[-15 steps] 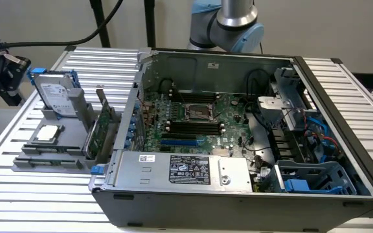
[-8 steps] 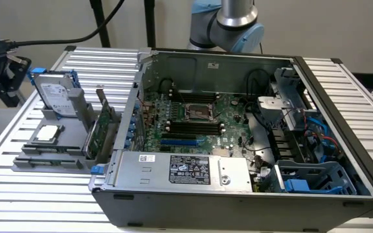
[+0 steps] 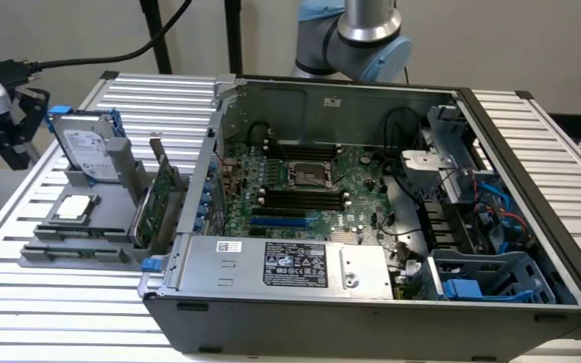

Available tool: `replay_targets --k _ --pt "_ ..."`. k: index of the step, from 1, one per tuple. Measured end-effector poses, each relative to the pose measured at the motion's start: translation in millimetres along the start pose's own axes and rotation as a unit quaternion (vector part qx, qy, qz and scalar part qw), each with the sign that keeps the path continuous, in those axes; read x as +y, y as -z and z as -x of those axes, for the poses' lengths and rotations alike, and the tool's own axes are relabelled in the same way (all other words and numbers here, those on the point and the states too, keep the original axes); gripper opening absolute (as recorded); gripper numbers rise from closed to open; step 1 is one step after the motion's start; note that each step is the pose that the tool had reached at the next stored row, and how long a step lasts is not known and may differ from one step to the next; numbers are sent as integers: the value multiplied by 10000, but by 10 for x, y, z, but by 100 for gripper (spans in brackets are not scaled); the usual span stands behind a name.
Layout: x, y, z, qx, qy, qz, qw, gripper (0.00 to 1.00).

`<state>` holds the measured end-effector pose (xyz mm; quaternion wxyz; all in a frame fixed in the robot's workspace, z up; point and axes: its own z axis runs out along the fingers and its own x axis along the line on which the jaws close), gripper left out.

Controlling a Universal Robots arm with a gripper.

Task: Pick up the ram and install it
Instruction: 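Pick up the ram and move it above insertion slot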

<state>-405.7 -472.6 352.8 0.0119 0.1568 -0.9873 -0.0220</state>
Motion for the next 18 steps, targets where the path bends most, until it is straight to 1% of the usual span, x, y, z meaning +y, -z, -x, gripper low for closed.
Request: replay_targets --k 2,5,9,11,13,16,18 --pt "-1 -12 0 8 182 -4 9998 0" --pt "-1 -28 0 21 451 -9 9990 0" --pt "-2 -52 1 38 818 -16 9966 0" --pt "-3 -64 1 47 997 -19 9950 0" --pt "-3 -77 1 55 1178 -22 9930 0" --pt "-5 -97 2 68 1450 -26 9894 0" --pt "-5 -110 1 77 1631 -30 9866 0"
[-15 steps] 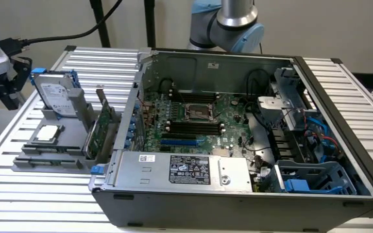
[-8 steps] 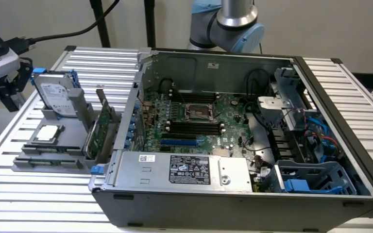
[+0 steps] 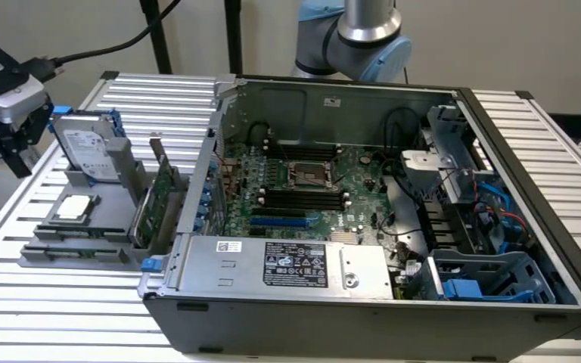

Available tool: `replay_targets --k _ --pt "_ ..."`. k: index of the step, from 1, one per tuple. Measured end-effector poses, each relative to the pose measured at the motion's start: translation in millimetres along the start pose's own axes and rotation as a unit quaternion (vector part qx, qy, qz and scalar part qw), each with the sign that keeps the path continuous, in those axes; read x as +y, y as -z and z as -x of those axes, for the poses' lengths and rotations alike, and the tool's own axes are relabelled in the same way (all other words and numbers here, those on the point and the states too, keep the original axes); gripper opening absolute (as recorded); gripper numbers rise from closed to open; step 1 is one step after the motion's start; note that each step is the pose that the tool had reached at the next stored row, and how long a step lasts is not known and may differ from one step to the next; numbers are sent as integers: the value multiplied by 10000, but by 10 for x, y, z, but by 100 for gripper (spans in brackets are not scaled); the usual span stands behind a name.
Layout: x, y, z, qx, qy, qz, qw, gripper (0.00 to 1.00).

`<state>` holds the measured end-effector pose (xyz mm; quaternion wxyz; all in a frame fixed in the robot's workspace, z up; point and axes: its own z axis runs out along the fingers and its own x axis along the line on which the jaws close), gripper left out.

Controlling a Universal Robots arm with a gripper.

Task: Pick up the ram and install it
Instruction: 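Pick up the ram and move it above insertion slot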

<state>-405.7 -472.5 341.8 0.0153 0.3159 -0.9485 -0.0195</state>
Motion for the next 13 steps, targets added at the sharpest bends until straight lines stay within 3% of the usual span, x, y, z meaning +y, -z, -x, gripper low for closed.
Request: replay_targets --k 6,10,13 --pt "-2 -38 1 24 539 -11 9985 0" --pt "-3 -63 1 37 902 -22 9959 0" --pt "-4 -81 2 46 1176 -31 9930 0"
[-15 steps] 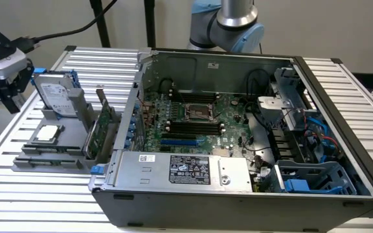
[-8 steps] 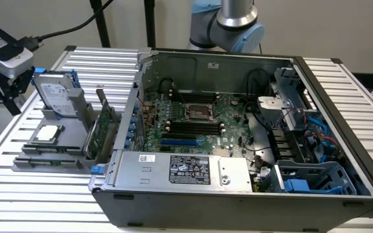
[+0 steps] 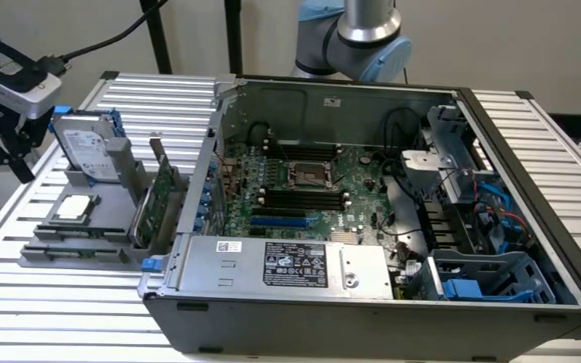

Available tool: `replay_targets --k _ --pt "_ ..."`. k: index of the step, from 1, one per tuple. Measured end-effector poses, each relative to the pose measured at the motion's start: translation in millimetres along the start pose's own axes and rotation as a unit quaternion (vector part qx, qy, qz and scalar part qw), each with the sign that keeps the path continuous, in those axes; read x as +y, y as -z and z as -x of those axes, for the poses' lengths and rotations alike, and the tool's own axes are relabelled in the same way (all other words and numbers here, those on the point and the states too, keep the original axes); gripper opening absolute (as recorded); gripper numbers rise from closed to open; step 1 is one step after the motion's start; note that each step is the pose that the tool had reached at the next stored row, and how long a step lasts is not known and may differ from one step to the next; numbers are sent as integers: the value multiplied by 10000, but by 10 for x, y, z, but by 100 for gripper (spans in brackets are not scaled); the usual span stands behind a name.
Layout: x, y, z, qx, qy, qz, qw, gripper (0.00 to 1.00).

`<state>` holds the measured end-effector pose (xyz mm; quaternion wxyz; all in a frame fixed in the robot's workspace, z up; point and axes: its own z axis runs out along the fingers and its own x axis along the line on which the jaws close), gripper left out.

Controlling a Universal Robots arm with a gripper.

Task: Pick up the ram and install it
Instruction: 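Pick up the ram and move it above insertion slot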

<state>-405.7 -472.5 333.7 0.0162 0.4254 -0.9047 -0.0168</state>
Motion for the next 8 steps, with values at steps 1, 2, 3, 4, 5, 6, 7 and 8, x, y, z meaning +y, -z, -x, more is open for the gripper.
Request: replay_targets --k 1,2,3,4,5,6,7,8 --pt "0 -6 0 3 88 -3 10000 0" --pt "-1 -12 0 6 185 -6 9998 0" --pt "-1 -18 0 9 270 -9 9996 0" --pt "-1 -24 0 12 362 -12 9993 0" --pt "-2 -31 1 15 454 -16 9990 0" --pt "-2 -37 1 18 545 -19 9985 0" --pt "-2 -43 1 21 634 -21 9980 0" --pt "-2 -50 1 24 729 -25 9973 0"
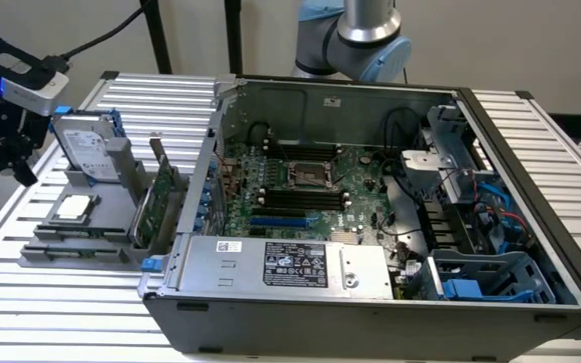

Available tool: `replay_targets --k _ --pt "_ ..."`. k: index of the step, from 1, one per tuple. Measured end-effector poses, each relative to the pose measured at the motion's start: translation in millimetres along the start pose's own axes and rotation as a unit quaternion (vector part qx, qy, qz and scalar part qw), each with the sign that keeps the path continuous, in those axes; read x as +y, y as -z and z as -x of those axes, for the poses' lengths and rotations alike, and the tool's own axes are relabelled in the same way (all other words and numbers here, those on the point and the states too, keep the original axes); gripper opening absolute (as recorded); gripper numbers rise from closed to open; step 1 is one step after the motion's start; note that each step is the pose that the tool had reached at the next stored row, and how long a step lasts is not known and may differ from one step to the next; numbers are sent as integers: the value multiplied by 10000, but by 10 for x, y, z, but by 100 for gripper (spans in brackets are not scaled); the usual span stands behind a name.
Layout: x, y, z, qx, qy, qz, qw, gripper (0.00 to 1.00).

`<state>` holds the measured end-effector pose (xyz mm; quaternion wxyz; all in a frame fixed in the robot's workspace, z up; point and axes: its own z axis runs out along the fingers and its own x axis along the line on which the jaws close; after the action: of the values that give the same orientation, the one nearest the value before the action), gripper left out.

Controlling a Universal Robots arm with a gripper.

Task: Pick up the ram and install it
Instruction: 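Pick up the ram and move it above insertion slot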

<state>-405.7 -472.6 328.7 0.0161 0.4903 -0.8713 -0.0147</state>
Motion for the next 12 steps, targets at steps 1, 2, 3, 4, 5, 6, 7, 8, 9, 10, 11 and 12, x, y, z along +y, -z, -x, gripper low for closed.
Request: replay_targets --k 1,2,3,4,5,6,7,8,9,10,11,12 --pt "0 -6 0 3 92 -3 10000 0" --pt "-1 -12 0 6 174 -6 9998 0" --pt "-1 -18 0 9 270 -8 9996 0" --pt "-1 -25 0 12 359 -11 9994 0" --pt "-2 -32 1 15 449 -14 9990 0" --pt "-2 -38 1 19 544 -17 9985 0" --pt "-2 -45 1 23 637 -20 9980 0" --pt "-2 -52 1 26 723 -22 9974 0" --pt "-3 -59 1 28 813 -25 9967 0" --pt "-3 -67 1 31 905 -28 9959 0" --pt "-3 -74 1 34 994 -31 9950 0" --pt "-3 -81 1 38 1084 -34 9941 0"
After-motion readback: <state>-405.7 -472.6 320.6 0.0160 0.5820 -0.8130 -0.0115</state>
